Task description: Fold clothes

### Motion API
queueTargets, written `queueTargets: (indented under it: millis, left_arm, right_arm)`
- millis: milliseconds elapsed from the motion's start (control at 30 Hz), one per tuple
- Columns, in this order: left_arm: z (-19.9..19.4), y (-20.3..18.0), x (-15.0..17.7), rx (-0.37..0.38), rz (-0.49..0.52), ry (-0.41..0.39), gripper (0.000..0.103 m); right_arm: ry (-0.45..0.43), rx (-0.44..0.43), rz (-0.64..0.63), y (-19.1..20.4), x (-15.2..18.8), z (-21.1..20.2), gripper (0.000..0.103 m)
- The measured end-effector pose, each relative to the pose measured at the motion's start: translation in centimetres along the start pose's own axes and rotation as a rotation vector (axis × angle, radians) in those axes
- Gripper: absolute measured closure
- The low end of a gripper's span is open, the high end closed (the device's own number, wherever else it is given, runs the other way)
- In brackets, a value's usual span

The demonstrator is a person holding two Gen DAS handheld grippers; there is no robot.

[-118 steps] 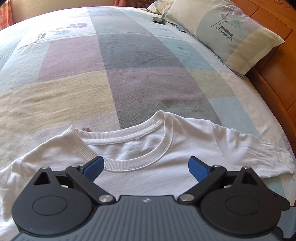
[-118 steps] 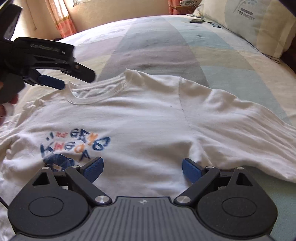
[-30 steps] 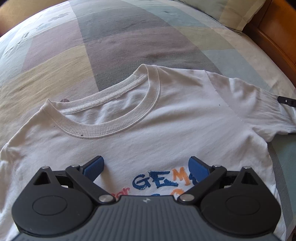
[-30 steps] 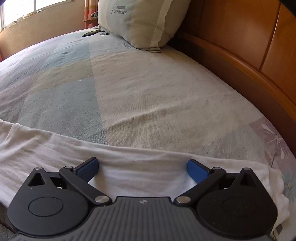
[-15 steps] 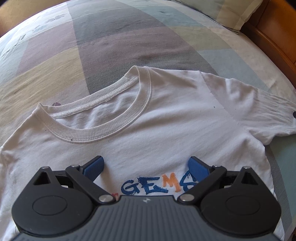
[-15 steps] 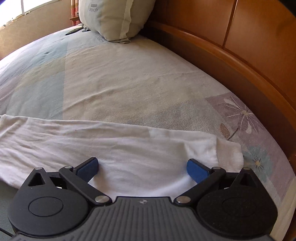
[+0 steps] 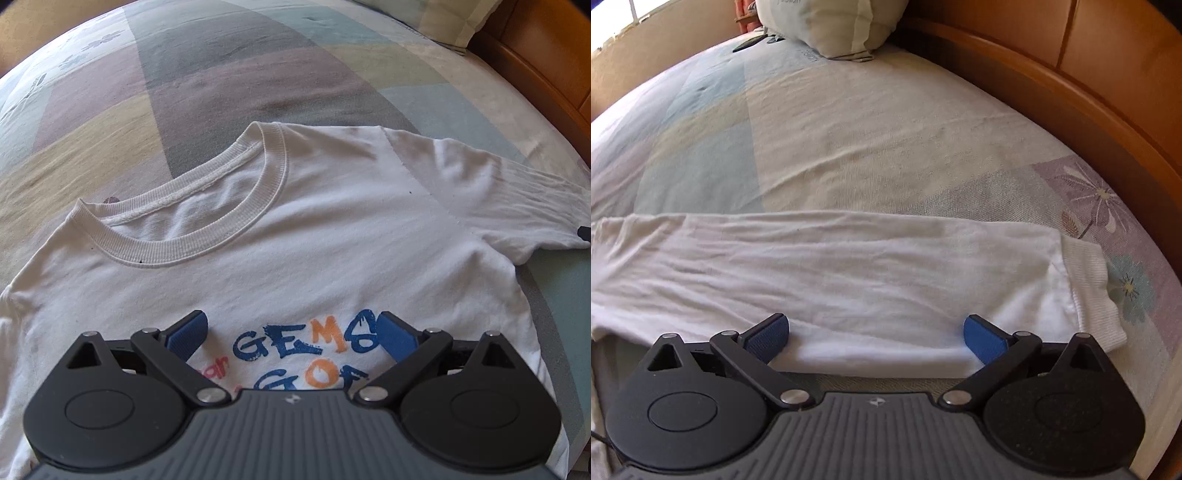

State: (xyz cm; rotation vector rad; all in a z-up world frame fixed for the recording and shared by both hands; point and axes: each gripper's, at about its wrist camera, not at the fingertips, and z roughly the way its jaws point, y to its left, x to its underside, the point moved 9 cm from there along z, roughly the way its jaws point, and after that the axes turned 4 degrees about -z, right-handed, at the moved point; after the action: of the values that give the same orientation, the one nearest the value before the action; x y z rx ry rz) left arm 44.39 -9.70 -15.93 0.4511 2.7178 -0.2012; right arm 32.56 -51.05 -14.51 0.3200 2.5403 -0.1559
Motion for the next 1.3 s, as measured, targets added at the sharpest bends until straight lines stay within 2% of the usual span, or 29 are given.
queueTargets:
  millis: [33, 133, 200, 233, 333, 467, 633, 700, 767, 833, 967, 1100, 1300]
  left_arm:
    - [0.0, 0.0, 0.2, -0.003, 0.013, 0.001, 0.006]
    - [-0.5, -0.2, 0.4, -0.01, 0.042, -0.032, 0.006]
    - [-0.8, -0.3, 0.4, -0.01, 0.054, -0.056, 0.006]
    - [-0.7, -0.5, 0.6, -0.003, 0.059, -0.062, 0.006]
    - [-0.6, -0.7, 0.9, 0.013, 0.071, -0.074, 0.006]
    - [-0.4, -0.6, 1.0, 0.027, 0.075, -0.076, 0.005]
    - [-0.3, -0.4, 0.6, 0.038, 0.1, -0.073, 0.005]
    - [-0.8, -0.2, 0.4, 0.029, 0.097, -0.081, 0.006]
    - [-1.7, 0.2, 0.2, 0.028, 0.071, -0.106, 0.006]
    - [-2.6, 0.8, 0.3, 0.041, 0.019, -0.112, 0.006]
    - [-3.8, 2.8, 1.4, 0.013, -0.047, -0.127, 0.006]
    - [-4.5, 6.1, 2.0, -0.043, -0.103, -0.155, 0.006]
    - [-4.6, 11.5, 0.7, -0.05, -0.243, -0.188, 0.006]
  right_arm:
    - [-0.005, 0.015, -0.021, -0.2, 0.4, 0.0, 0.0]
    - [0.025, 0.084, 0.041, -2.2, 0.6, -0.5, 0.0]
    - [0.025, 0.136, 0.036, -2.2, 0.1, -1.3, 0.0]
    - [0.01, 0.139, 0.017, -1.5, -0.4, -1.8, 0.0]
    - [-0.037, 0.043, -0.037, 3.0, -1.5, -2.3, 0.0]
    - [-0.016, -0.014, -0.071, 7.1, -0.9, -0.2, 0.0]
    - [-0.024, 0.017, -0.063, 5.2, 0.1, -0.6, 0.0]
    - [0.006, 0.052, -0.03, 3.8, 0.0, -1.0, 0.0]
    - [0.022, 0.094, -0.028, 3.3, -0.4, -1.5, 0.0]
    - [0.008, 0.082, -0.047, 4.4, -1.2, -2.4, 0.0]
    - [-0.053, -0.036, -0.157, 10.7, -2.9, -4.2, 0.0]
    - [-0.116, -0.161, -0.368, 19.6, -3.8, -4.9, 0.0]
    - [-0.163, -0.416, -0.565, 33.0, -5.0, -5.1, 0.0]
